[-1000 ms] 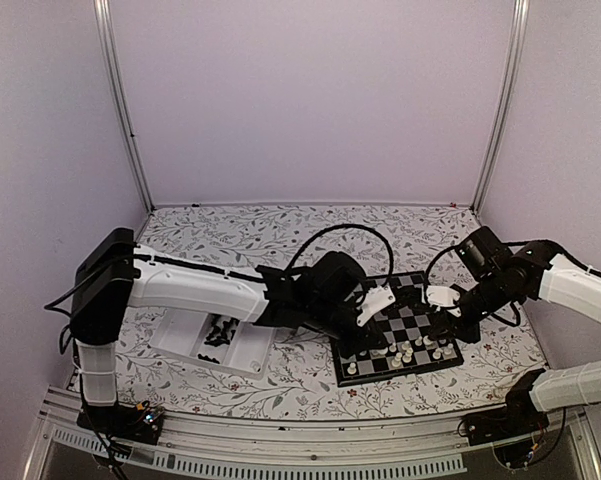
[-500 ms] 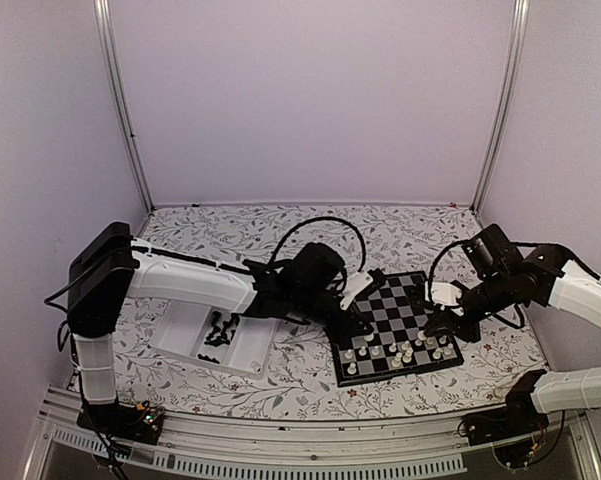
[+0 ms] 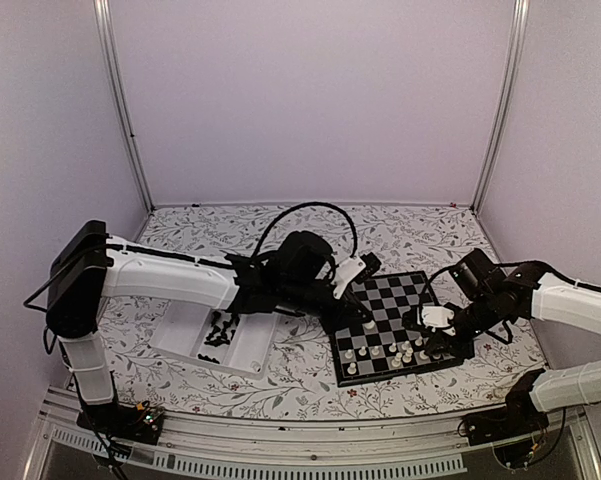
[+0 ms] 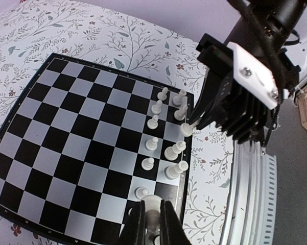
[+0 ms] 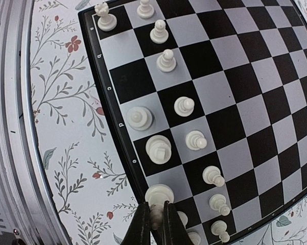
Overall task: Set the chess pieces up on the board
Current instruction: Place the chess piece on the chessboard.
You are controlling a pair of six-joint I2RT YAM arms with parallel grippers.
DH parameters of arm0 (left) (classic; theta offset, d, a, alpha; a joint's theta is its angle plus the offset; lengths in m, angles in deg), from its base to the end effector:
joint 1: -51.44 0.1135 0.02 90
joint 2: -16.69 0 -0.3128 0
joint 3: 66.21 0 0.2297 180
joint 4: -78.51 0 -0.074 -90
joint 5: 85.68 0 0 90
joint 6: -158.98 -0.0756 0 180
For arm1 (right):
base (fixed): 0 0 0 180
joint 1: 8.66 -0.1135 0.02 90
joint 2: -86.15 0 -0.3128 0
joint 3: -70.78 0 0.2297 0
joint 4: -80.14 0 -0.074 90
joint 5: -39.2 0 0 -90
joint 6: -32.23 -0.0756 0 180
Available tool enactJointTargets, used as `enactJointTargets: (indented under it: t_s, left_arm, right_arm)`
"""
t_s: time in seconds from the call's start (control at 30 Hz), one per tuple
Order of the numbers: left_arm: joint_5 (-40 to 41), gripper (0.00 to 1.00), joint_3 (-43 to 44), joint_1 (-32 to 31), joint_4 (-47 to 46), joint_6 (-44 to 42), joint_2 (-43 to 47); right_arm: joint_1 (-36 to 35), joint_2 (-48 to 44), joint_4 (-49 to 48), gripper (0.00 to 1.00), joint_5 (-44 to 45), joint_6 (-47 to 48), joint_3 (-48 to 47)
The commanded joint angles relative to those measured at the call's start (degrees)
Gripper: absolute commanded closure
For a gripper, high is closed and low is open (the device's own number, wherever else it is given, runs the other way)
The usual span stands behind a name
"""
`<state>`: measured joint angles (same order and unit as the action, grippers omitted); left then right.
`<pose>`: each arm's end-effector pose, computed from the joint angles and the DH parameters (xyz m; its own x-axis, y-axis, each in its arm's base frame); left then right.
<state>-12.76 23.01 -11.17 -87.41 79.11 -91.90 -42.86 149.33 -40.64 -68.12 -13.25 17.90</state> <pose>0.1912 -0.4173 0.2532 -0.4187 0.4427 -0.7929 0.9019 0.3048 -0.3061 0.1164 0.1063 0.2146 -0.1158 -0.8880 -0.4450 -0.9873 0.1520 -0.0465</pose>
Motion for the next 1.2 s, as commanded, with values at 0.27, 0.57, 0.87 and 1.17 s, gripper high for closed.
enactJointTargets:
  t_s: [0.27, 0.57, 0.87, 1.17]
  left_arm:
    - [0.11, 0.97, -1.35, -0.14, -1.49, 0.08, 1.61]
    - [0.02, 0.97, -1.54, -0.14, -1.49, -0.11, 1.72]
    - [0.15, 0.97, -0.60, -0.45, -0.02, -1.08, 0.49]
    - [4.11, 0.97, 5.54, -5.28, 7.86, -6.76, -5.13]
  right_arm:
    - [0.74, 2.81, -3.92, 0.93, 1.95, 0.91, 1.04]
    - [0.76, 5.64, -3.28, 0.90, 1.75, 1.19, 1.00]
    - [0.87, 5.57, -3.08, 0.69, 2.71, 0.05, -0.05]
    - [2.29, -4.51, -1.02, 0.55, 3.67, -2.19, -5.71]
